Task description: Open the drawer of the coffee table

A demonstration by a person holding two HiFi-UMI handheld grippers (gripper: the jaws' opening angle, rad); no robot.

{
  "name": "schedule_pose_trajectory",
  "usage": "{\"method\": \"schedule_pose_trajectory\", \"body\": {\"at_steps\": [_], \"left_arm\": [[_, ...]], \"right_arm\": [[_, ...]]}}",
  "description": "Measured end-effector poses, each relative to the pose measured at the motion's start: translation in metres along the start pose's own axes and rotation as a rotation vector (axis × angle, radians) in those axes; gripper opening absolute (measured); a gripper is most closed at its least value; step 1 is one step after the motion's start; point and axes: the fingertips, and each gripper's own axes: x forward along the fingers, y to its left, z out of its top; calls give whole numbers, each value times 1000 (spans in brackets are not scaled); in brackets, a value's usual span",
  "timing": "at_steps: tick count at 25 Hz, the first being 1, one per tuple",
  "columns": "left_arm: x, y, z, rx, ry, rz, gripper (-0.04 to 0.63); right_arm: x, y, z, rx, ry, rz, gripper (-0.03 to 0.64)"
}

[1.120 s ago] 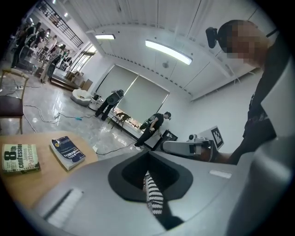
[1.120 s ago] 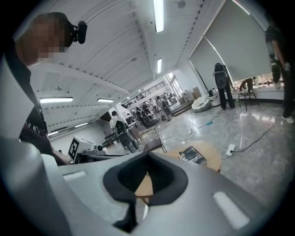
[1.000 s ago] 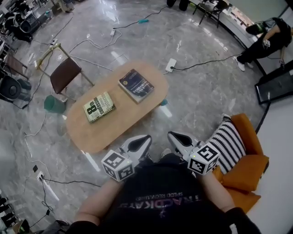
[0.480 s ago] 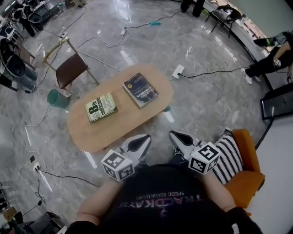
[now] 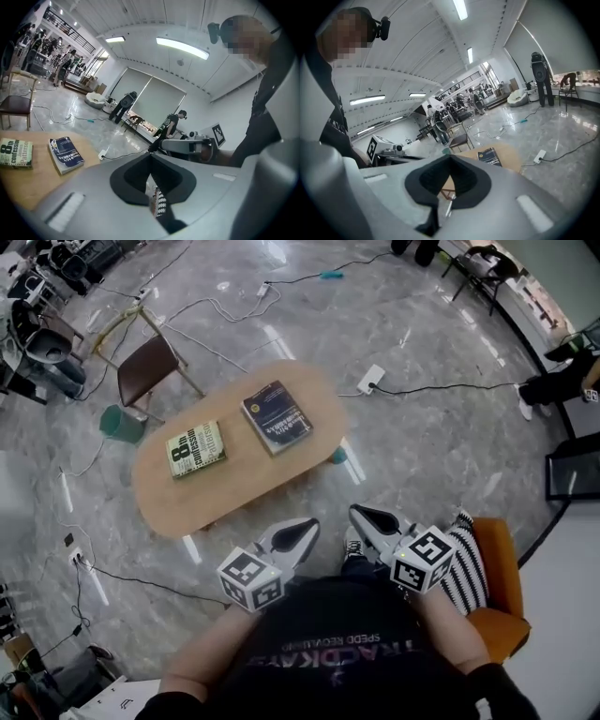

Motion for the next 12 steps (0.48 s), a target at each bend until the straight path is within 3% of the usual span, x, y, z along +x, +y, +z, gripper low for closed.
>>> {"method": "schedule_pose_trajectory", "body": {"at_steps": [12], "left_arm": [[70, -39, -2, 17, -7, 130, 0]], "right_arm": [[-44, -66, 6, -3, 62, 128, 0]]}}
